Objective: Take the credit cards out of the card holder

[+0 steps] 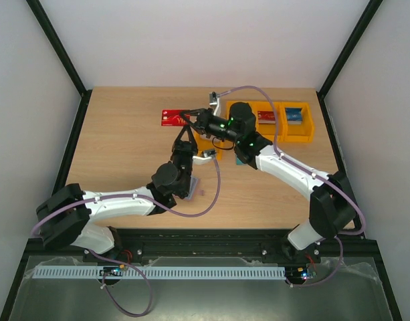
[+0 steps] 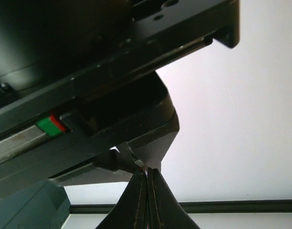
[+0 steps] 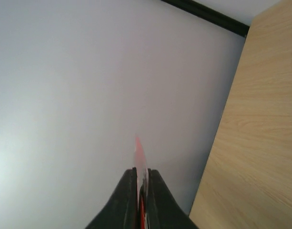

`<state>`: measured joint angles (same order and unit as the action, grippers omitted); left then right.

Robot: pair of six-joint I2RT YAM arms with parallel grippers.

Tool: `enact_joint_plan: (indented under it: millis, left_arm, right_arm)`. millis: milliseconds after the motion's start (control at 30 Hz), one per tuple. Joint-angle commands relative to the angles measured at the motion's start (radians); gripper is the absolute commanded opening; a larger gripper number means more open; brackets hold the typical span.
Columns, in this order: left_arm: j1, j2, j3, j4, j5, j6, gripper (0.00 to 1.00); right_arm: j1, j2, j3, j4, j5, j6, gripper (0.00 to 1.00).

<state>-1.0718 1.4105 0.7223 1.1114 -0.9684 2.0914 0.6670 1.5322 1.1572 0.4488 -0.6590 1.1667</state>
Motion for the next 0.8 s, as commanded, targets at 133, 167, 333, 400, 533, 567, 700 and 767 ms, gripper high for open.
enact_joint_plan:
  millis: [133,167,333,400,533,567,700,767]
  left_arm:
    - [-0.011,-0.001,0.014,-0.033,-0.051,0.089,0.04]
    - [-0.010,-0.007,0.025,-0.075,-0.070,0.045,0.16]
    - [0.016,-0.036,0.367,-1.305,-0.051,-0.814,0.90]
    - [0.069,0.006,0.561,-1.720,0.145,-1.249,0.99]
    - [0.197,0.023,0.625,-1.891,0.375,-1.467,0.99]
    - [0.237,0.006,0.602,-1.872,0.438,-1.482,0.99]
    - [0.408,-0.022,0.549,-1.830,0.655,-1.580,0.99]
    - [0.491,-0.023,0.543,-1.824,0.769,-1.635,0.99]
  right_arm:
    - [-0.006,-0.044,0.048,-0.041,0.016,-0.088,0.02]
    - [-0.023,-0.058,0.045,-0.067,0.016,-0.109,0.02]
    - [-0.238,-0.137,0.017,-0.332,0.013,-0.298,0.02]
    - [-0.337,-0.152,0.057,-0.554,0.087,-0.467,0.02]
    - [-0.516,-0.123,0.089,-0.814,0.241,-0.699,0.02]
    - [-0.566,-0.101,0.092,-0.840,0.249,-0.719,0.02]
    - [-0.697,0.027,0.159,-0.894,0.204,-0.791,0.02]
    - [-0.735,0.104,0.218,-0.901,0.190,-0.810,0.02]
